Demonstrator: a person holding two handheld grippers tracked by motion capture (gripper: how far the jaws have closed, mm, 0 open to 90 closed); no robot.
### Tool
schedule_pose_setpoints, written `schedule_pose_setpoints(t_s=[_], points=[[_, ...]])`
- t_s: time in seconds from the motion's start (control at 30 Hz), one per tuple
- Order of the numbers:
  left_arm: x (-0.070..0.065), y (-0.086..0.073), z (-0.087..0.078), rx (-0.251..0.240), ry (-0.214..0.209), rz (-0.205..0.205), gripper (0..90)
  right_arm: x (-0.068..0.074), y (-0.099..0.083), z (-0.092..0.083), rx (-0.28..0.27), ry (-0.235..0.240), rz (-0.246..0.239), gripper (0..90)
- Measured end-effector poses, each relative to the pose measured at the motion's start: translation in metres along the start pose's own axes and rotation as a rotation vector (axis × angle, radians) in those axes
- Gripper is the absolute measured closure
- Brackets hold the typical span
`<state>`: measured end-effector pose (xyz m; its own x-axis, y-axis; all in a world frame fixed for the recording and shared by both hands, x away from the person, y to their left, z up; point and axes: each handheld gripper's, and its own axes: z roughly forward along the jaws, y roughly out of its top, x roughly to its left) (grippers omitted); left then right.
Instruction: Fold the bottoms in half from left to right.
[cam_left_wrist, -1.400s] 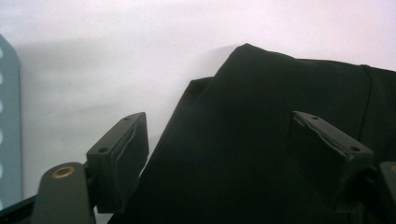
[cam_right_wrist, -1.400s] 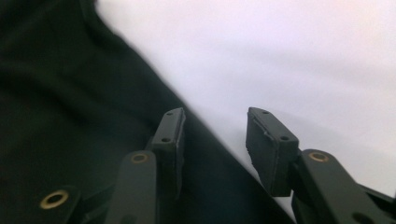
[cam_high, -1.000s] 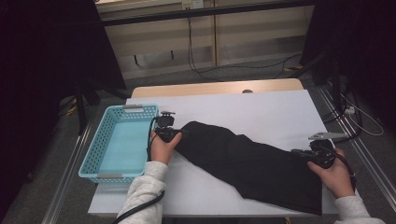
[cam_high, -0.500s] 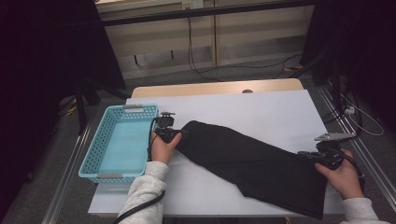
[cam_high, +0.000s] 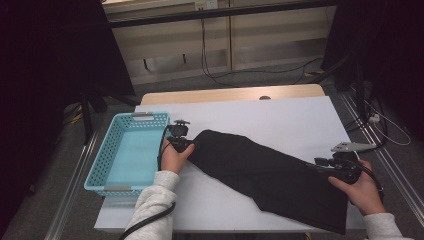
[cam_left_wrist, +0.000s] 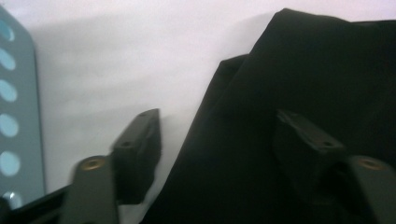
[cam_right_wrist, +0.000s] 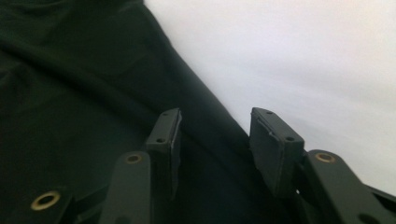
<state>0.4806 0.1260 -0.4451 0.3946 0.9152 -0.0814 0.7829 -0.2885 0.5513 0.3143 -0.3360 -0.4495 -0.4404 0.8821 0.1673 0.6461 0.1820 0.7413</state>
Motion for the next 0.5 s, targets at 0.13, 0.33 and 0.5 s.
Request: schedule_pose_setpoints(t_s=[0.13, 0.33, 0.5], points=[[0.0012, 0.0000, -0.0024, 0.015, -0.007, -0.019, 47.9, 0.0048, 0.0028, 0.0008, -0.015, 0.019, -0.008, 52.4], [-0.0009, -0.0012, -0.0047, 0.028, 0.003, -0.029, 61.0, 0.0089, 0.0039, 0.0039, -0.011, 0.032, -0.021, 51.8], [-0.0026, -0.0024, -0.0053, 0.026, -0.026, -0.049, 72.4, 0.0087, 0.0041, 0.0050, -0.014, 0.036, -0.012, 50.9]])
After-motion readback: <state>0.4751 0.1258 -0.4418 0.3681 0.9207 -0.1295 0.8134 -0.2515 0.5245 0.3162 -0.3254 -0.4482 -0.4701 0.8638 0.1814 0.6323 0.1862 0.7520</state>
